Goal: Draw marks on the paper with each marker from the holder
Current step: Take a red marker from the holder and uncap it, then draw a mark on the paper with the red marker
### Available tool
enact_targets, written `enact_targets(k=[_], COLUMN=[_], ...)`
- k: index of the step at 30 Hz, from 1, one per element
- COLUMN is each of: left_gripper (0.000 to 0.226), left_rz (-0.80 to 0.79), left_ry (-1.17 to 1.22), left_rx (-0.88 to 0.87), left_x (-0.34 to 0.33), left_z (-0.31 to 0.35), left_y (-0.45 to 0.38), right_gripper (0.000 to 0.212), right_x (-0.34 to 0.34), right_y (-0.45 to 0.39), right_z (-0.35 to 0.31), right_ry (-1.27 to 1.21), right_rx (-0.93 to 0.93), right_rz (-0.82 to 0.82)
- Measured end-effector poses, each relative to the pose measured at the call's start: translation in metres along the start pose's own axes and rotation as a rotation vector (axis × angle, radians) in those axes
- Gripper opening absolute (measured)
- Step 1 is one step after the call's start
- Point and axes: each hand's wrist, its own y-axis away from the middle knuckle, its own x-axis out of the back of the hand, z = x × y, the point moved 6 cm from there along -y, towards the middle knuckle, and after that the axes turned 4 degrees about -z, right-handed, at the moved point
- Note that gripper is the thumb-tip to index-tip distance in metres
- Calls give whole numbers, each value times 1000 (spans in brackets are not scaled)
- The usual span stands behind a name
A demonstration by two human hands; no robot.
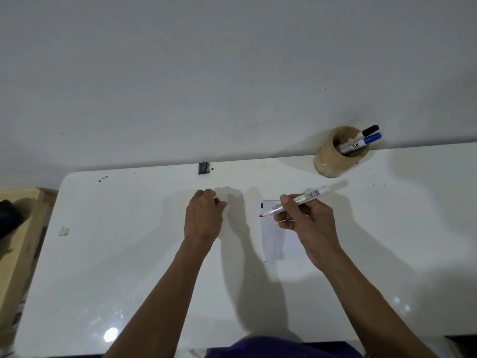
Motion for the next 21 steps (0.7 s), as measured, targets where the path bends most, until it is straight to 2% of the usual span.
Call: enact_targets(k=[2, 4, 6, 9, 12, 16, 21], left_gripper=[47, 47, 42, 42, 46, 50, 50], left_rz=[68, 216, 301, 223, 99, 13, 37], left_ry=[7, 72, 102, -15, -118, -247, -337], left_rx=[58, 70, -44, -320, -476, -479, -471], left_x=[8, 18, 14, -22, -58, -80, -86], left_z=[-2, -3, 1, 11, 19, 18, 17], left_y=[10, 31, 54, 77, 85, 82, 80], right_gripper=[10, 17, 22, 19, 12, 18, 14], right_x=[2, 8, 13, 16, 16, 12, 2], right_y=[0, 1, 1, -3, -10, -21, -35], right_z=[-3, -5, -7, -5, 0, 4, 9], right_ry=[0, 6, 9, 13, 100, 240, 379], right_rx=[21, 54, 93, 121, 159, 229, 300], right_rz=[6, 43, 65, 26, -13, -66, -85])
